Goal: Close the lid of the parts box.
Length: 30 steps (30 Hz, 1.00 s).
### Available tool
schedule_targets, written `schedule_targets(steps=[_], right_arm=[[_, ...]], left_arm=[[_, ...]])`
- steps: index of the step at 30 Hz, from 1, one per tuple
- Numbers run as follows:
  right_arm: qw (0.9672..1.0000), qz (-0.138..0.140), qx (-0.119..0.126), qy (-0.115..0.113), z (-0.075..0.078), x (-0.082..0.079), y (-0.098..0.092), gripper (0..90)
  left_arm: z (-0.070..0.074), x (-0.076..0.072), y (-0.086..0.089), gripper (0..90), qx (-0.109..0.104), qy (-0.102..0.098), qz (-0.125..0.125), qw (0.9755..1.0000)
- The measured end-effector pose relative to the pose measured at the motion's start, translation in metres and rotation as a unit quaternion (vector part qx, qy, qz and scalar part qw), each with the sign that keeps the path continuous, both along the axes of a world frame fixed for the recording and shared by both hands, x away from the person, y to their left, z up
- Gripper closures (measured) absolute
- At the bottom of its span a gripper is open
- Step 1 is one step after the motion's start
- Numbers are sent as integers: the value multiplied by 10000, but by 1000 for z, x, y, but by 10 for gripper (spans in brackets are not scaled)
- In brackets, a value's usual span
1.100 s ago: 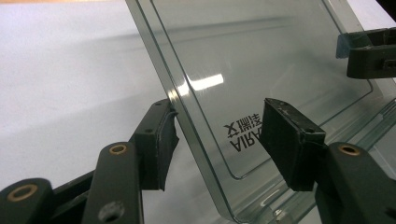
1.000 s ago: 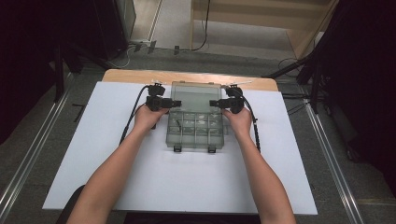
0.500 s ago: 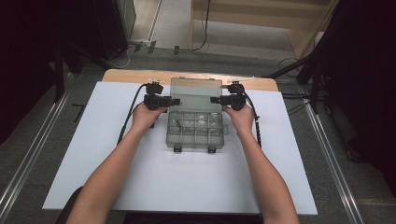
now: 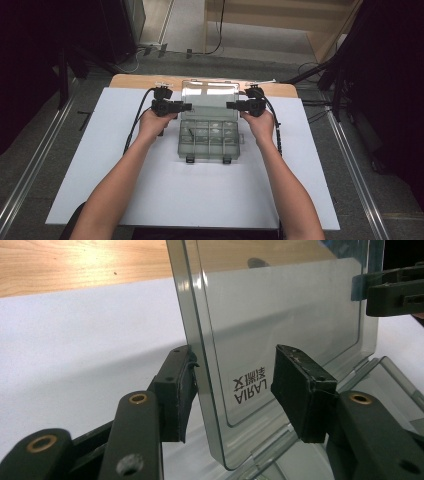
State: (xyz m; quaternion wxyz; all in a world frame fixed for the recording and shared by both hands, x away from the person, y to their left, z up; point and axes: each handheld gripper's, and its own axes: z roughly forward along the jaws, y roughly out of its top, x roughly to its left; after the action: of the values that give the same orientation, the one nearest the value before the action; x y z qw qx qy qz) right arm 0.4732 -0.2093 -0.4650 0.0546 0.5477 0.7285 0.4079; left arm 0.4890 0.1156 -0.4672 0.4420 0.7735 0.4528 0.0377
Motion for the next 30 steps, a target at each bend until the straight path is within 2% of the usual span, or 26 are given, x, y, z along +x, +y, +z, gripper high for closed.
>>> schedule_targets(steps=[5, 9, 14, 30], right_arm=[[10000, 66, -50, -49, 5, -4, 0, 478], [9999, 119, 29, -72, 8, -7, -2, 486], [9998, 173, 3, -123, 12, -10, -3, 493], [9993, 257, 61, -263, 15, -18, -6, 521]], left_arm=[[3, -2, 1, 506, -31, -37, -58, 10000], [8, -4, 2, 505, -72, -46, -83, 9999], [11, -6, 3, 504, -95, -108, -125, 9998], [17, -11, 5, 503, -116, -148, -240, 9995]])
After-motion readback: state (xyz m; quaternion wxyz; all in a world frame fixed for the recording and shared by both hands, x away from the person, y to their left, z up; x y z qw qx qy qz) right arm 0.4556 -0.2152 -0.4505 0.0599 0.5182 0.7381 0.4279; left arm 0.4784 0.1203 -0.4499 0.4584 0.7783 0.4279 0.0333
